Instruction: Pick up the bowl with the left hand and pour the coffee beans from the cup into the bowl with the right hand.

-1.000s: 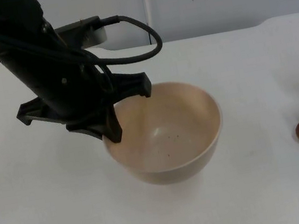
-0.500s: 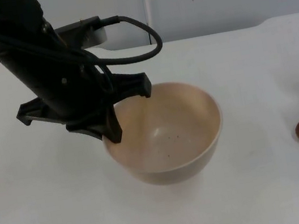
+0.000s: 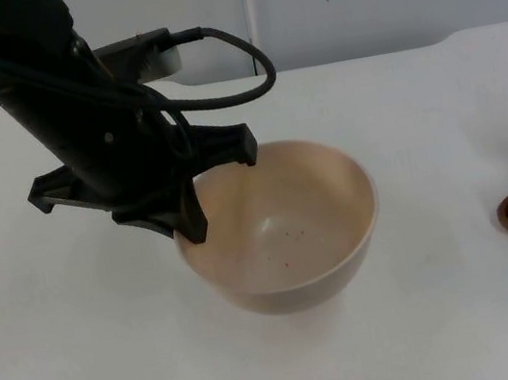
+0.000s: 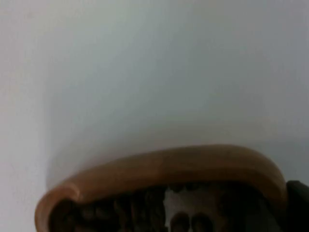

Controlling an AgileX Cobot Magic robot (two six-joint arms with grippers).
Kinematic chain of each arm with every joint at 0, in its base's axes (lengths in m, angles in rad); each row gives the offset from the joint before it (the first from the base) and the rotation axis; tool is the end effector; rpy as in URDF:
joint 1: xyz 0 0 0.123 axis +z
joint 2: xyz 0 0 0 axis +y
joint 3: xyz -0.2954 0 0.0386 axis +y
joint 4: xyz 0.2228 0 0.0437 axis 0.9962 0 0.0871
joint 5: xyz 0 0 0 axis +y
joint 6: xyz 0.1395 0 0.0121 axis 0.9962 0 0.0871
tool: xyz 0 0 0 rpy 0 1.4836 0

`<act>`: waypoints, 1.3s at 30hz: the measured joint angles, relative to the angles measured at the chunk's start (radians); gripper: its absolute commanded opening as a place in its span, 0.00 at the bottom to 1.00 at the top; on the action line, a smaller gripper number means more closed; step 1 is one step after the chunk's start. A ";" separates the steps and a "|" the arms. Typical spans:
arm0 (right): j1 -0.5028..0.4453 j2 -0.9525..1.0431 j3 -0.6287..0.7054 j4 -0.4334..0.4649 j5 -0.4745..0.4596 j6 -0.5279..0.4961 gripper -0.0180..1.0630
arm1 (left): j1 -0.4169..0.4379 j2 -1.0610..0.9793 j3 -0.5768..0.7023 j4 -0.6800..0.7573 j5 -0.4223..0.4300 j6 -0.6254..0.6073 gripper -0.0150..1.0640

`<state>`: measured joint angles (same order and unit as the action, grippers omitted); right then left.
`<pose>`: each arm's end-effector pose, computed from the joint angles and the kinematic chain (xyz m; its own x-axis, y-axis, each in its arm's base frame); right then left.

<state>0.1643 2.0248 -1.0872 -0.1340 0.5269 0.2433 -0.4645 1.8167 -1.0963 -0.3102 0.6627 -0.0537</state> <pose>0.3553 0.0494 0.0808 -0.9786 -0.0339 -0.2029 -0.0262 0.9988 -0.0404 0.2975 -0.1785 0.1545 -0.9612 0.1557 -0.2276 0.2138 0.9420 -0.2587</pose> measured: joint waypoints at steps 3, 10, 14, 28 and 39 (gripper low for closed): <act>0.000 0.000 0.000 0.000 0.002 0.000 0.03 | 0.000 0.000 0.000 0.000 0.002 0.000 0.01; 0.000 0.000 0.000 0.000 0.004 0.000 0.02 | 0.000 0.000 0.000 0.000 0.002 0.000 0.01; 0.000 -0.012 0.000 0.000 0.020 0.000 0.02 | 0.000 0.000 0.000 0.000 0.002 0.000 0.01; 0.000 -0.186 0.000 -0.009 0.094 -0.011 0.02 | 0.000 0.000 0.000 0.000 0.002 0.000 0.01; 0.000 -0.382 0.000 0.056 0.272 -0.144 0.02 | 0.000 0.000 0.000 -0.002 0.002 0.000 0.01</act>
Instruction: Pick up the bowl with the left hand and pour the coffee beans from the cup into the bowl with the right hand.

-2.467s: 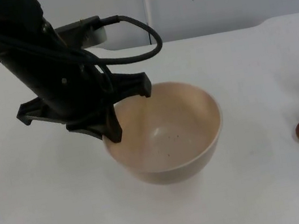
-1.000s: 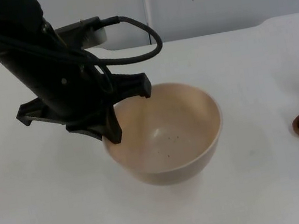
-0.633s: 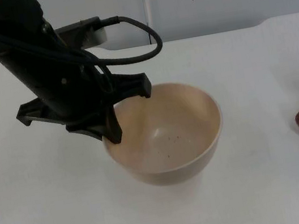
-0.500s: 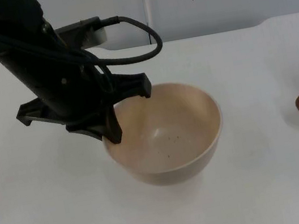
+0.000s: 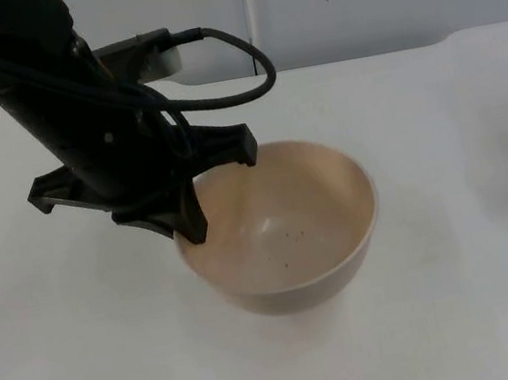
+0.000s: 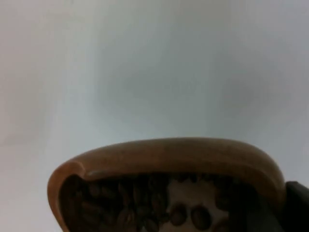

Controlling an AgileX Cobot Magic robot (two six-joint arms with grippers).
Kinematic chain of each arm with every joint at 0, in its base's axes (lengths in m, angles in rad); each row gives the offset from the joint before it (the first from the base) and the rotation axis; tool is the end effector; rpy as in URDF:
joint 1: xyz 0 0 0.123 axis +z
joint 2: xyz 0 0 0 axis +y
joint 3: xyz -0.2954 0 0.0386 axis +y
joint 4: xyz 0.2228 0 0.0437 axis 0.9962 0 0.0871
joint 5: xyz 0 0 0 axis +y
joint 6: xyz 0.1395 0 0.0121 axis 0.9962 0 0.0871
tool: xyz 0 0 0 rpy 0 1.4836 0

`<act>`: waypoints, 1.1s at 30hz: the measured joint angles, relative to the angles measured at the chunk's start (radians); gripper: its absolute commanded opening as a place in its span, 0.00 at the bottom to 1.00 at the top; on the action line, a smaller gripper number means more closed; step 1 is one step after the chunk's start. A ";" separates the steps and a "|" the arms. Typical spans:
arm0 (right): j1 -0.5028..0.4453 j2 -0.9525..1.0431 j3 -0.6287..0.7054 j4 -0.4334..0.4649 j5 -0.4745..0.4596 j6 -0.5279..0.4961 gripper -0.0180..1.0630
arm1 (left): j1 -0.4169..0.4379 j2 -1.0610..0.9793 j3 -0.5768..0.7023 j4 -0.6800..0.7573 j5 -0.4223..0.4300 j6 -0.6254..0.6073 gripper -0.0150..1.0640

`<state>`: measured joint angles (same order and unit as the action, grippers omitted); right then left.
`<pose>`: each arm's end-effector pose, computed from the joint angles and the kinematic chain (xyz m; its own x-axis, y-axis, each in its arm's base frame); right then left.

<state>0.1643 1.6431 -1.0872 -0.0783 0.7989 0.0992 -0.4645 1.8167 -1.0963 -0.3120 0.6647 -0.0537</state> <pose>0.3111 0.0436 0.2010 -0.9467 -0.1119 -0.3021 -0.1047 0.9937 -0.0401 0.2972 -0.1786 0.1545 -0.9619 0.1550 -0.2253 0.2126 0.9419 -0.2599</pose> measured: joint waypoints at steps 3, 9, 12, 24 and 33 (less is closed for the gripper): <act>0.000 -0.052 0.000 0.005 0.048 -0.022 0.02 | 0.000 0.000 0.000 -0.004 0.000 0.000 0.01; 0.000 -0.146 -0.039 0.041 0.209 -0.084 0.02 | -0.043 0.000 0.000 -0.004 0.001 -0.006 0.01; 0.000 -0.175 -0.092 0.096 0.287 -0.126 0.02 | -0.104 0.000 0.000 -0.004 0.001 -0.006 0.01; 0.183 -0.184 -0.166 0.105 0.382 -0.132 0.02 | -0.191 0.000 0.000 -0.006 0.001 -0.008 0.01; 0.376 -0.184 -0.169 -0.014 0.382 0.006 0.02 | -0.191 0.000 0.000 -0.002 0.001 -0.014 0.01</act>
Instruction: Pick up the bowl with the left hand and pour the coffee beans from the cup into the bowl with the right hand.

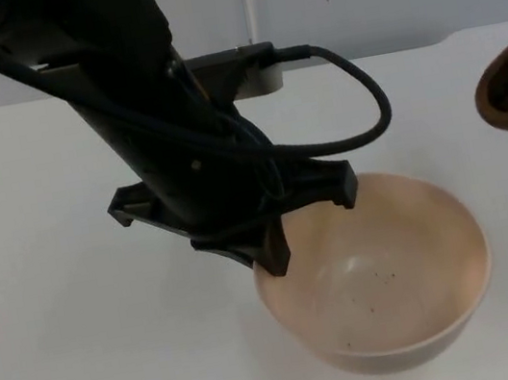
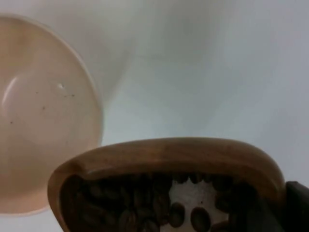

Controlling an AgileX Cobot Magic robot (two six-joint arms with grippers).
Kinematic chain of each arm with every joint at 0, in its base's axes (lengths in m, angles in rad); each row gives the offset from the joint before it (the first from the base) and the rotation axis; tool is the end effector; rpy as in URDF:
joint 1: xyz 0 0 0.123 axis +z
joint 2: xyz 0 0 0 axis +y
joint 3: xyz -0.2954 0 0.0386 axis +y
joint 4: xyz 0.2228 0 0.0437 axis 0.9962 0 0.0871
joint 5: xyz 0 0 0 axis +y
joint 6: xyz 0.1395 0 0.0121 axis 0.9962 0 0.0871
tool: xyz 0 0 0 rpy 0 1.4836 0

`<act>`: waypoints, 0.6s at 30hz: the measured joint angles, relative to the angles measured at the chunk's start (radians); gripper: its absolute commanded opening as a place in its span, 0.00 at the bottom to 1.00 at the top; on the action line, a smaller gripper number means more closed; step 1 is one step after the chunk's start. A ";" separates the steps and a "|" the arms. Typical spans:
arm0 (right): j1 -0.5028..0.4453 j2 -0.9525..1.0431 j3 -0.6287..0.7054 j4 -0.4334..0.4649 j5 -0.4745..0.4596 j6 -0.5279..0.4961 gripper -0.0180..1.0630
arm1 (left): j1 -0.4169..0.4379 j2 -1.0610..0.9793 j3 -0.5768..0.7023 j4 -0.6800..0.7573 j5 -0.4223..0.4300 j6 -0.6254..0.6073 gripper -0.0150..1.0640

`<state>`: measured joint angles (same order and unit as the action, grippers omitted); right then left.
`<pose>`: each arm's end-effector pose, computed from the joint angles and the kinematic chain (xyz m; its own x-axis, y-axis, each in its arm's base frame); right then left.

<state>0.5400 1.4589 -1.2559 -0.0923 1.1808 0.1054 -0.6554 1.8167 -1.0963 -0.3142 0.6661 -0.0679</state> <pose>0.2380 0.1287 0.2845 -0.8578 -0.4327 -0.2773 -0.4332 0.8991 -0.0627 0.2577 -0.2318 0.1545 -0.9212 0.3210 -0.2197 0.3730 0.8893 -0.2647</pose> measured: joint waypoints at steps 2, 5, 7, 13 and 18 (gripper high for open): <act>0.017 0.000 -0.006 -0.004 0.003 0.012 0.02 | 0.000 0.000 0.000 0.000 0.000 0.000 0.01; 0.072 0.009 -0.045 -0.049 0.027 0.058 0.02 | 0.000 0.000 0.000 0.003 0.000 0.000 0.01; 0.110 0.028 -0.077 -0.101 0.034 0.090 0.02 | 0.000 0.000 0.000 0.003 0.000 0.000 0.01; 0.209 0.092 -0.138 -0.229 0.036 0.154 0.02 | 0.000 0.000 0.000 0.003 0.000 0.000 0.01; 0.282 0.126 -0.140 -0.339 0.037 0.192 0.02 | 0.000 0.000 0.000 0.003 0.000 0.000 0.01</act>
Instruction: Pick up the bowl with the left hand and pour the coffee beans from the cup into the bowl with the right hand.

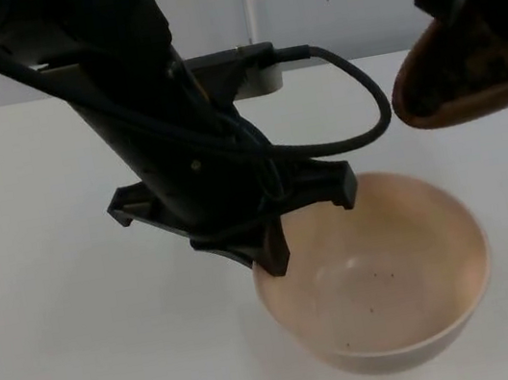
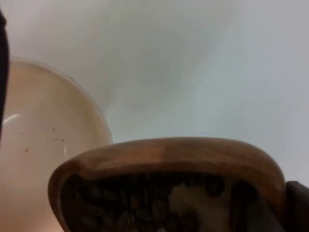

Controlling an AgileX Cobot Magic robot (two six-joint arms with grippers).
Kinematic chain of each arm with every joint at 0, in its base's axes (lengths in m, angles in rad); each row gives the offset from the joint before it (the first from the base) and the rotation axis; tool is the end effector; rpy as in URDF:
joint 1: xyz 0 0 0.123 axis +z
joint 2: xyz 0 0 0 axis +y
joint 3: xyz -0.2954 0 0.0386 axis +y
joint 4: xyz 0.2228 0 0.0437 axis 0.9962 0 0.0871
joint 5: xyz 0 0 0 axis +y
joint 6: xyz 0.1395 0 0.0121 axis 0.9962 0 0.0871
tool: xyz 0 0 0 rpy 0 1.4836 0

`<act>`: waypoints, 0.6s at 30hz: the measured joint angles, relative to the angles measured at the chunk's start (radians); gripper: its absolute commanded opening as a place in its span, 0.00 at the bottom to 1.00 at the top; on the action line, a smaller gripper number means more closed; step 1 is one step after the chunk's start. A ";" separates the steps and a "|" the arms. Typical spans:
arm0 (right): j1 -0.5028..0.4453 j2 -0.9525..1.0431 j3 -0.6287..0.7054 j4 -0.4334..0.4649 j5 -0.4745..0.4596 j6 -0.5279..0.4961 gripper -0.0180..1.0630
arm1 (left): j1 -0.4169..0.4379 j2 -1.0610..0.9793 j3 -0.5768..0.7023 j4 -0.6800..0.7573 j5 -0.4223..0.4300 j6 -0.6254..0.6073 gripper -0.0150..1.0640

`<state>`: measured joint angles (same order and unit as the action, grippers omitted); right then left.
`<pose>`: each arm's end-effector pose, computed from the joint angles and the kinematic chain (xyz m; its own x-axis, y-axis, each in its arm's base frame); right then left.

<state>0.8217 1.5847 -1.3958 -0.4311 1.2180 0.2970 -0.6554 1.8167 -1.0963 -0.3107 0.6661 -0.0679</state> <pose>0.2484 0.1864 0.2952 -0.7307 -0.5981 -0.3292 -0.5023 0.7976 -0.3340 0.2578 -0.2316 0.1544 -0.9202 0.3234 -0.2206 0.3753 0.8891 -0.2620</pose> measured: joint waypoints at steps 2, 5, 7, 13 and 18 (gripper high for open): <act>0.014 0.005 0.000 -0.021 0.000 0.009 0.02 | 0.000 0.000 0.000 0.000 0.000 0.000 0.01; 0.061 0.007 0.000 -0.093 0.000 0.023 0.02 | 0.000 0.000 0.000 0.000 0.000 0.000 0.01; 0.077 0.007 0.000 -0.116 0.000 0.023 0.02 | 0.000 0.000 0.000 0.000 0.000 0.000 0.01; 0.143 0.007 0.000 -0.214 0.002 0.036 0.02 | 0.000 0.000 0.000 0.000 0.000 0.000 0.01; 0.168 0.007 0.000 -0.256 0.002 0.035 0.02 | 0.000 0.000 0.000 0.002 0.000 0.000 0.01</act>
<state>0.9894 1.5916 -1.3958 -0.6871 1.2203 0.3322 -0.6554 1.8167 -1.0963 -0.3085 0.6661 -0.0679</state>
